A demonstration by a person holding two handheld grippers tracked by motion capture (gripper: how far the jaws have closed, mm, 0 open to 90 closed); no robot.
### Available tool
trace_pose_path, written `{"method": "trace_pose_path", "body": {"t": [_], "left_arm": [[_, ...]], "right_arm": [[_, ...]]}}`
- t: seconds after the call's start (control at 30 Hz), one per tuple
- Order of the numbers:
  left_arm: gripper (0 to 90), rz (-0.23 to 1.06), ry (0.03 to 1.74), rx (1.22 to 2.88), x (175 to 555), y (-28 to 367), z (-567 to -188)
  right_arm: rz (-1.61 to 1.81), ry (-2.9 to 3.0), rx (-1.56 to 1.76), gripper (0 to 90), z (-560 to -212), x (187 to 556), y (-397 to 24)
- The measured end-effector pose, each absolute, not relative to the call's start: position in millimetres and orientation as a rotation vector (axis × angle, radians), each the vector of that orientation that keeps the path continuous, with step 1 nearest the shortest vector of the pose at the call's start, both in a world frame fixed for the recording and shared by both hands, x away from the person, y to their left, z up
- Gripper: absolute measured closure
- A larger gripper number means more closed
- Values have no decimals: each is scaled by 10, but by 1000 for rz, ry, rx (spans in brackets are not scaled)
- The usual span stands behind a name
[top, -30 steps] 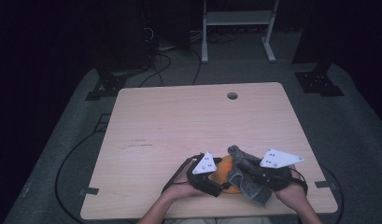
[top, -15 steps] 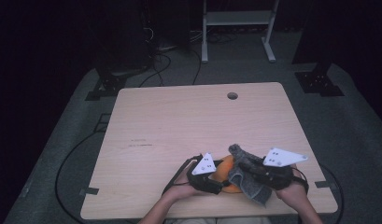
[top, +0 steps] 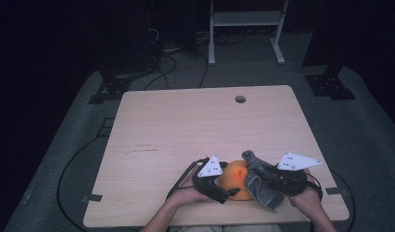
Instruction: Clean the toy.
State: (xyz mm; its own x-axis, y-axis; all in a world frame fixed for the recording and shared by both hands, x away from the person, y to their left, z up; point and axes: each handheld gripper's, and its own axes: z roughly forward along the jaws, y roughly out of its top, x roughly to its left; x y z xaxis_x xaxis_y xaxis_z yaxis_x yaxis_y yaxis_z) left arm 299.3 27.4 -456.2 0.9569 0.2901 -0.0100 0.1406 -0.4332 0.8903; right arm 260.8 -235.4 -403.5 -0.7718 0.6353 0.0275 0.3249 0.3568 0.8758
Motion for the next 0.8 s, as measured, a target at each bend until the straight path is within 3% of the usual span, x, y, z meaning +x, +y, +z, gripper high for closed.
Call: {"method": "trace_pose_path", "body": {"t": [0.1, 0.17, 0.4, 0.53, 0.8], "left_arm": [[195, 189, 304, 2002, 2981, 296, -4570], [223, 190, 311, 2002, 2978, 300, -4564], [230, 171, 329, 1999, 3006, 320, -4562], [231, 155, 349, 1983, 3025, 340, -4583], [250, 163, 350, 1973, 3002, 305, -4589]], "right_arm": [[1392, 2303, 864, 735, -4067, 2629, -2416], [1399, 2293, 925, 735, -4121, 2691, -2518], [1372, 2259, 1045, 737, -4141, 2725, -2765], [1442, 2315, 909, 735, -4033, 2638, -2647], [1387, 2332, 930, 737, -4148, 2644, -2580]]}}
